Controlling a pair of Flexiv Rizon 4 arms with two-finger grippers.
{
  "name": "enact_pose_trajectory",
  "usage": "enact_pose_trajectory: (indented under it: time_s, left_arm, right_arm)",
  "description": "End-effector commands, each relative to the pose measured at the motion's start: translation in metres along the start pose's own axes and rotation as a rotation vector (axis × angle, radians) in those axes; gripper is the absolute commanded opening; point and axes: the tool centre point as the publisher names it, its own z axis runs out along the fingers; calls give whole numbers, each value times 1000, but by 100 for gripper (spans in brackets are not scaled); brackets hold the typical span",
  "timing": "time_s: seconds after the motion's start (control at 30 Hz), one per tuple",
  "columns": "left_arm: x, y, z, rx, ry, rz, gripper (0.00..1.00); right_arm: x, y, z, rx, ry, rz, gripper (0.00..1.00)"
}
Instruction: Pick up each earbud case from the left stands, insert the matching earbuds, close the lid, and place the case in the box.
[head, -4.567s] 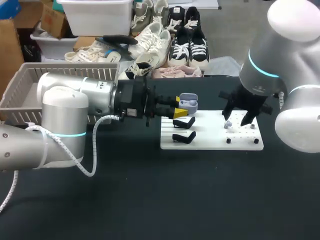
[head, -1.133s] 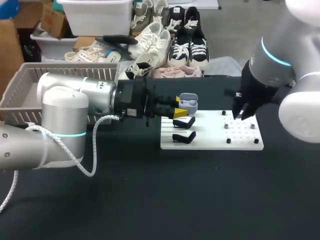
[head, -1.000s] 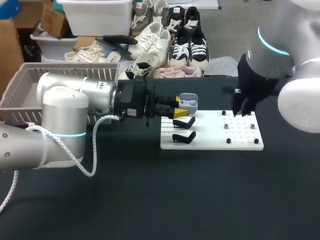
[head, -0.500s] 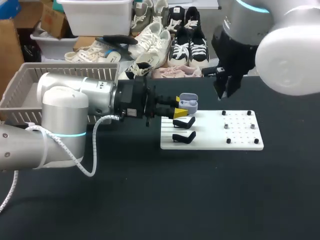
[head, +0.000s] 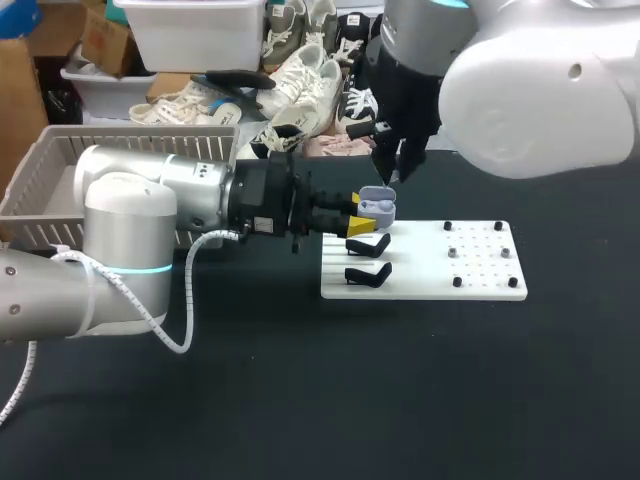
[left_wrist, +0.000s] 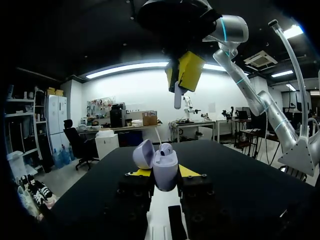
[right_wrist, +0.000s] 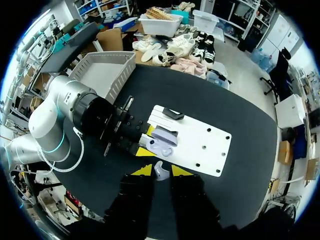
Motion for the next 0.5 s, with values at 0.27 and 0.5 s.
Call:
enact_pose_trajectory:
  time_s: [0.27, 0.5]
  left_arm:
    - [0, 1, 1, -1, 0, 1, 0]
    - [0, 1, 1, -1, 0, 1, 0]
  right_arm:
    - [-20, 21, 13, 25, 43, 42, 0]
    - [-20, 21, 13, 25, 43, 42, 0]
